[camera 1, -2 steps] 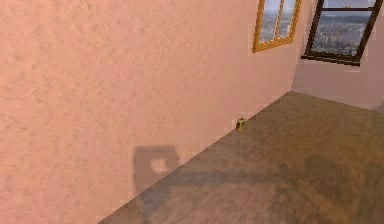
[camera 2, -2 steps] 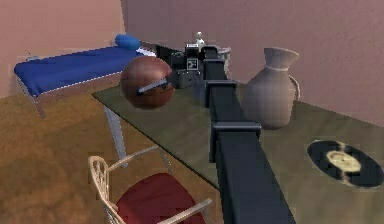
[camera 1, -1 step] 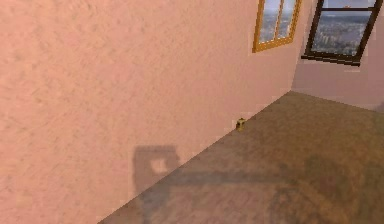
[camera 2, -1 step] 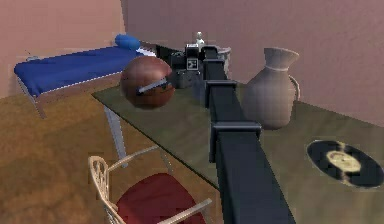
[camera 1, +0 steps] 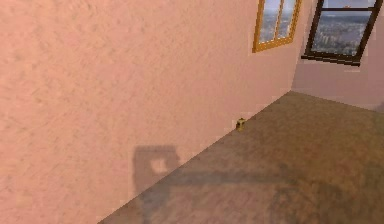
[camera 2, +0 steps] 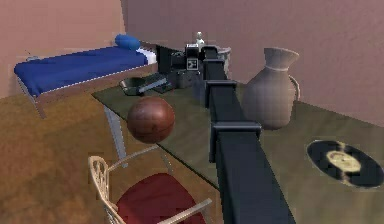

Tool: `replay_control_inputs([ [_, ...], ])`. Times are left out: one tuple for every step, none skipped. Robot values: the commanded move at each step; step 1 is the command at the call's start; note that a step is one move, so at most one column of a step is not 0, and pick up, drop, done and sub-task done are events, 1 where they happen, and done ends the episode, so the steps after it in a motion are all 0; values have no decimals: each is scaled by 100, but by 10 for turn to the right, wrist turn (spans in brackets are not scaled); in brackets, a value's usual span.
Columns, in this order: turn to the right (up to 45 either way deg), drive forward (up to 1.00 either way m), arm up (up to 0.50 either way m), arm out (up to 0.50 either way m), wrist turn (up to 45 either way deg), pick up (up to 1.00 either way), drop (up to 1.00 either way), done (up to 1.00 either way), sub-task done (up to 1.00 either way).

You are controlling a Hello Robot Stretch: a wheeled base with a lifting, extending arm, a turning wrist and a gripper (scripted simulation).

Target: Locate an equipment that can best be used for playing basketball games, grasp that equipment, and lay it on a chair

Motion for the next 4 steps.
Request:
replay_control_inputs([
  [0, 0, 0, -10, 0, 0, 0, 0, 0],
  [0, 0, 0, 0, -450, 0, 0, 0, 0],
  [0, 0, 0, 0, -450, 0, 0, 0, 0],
  [0, 0, 0, 0, -30, 0, 0, 0, 0],
])
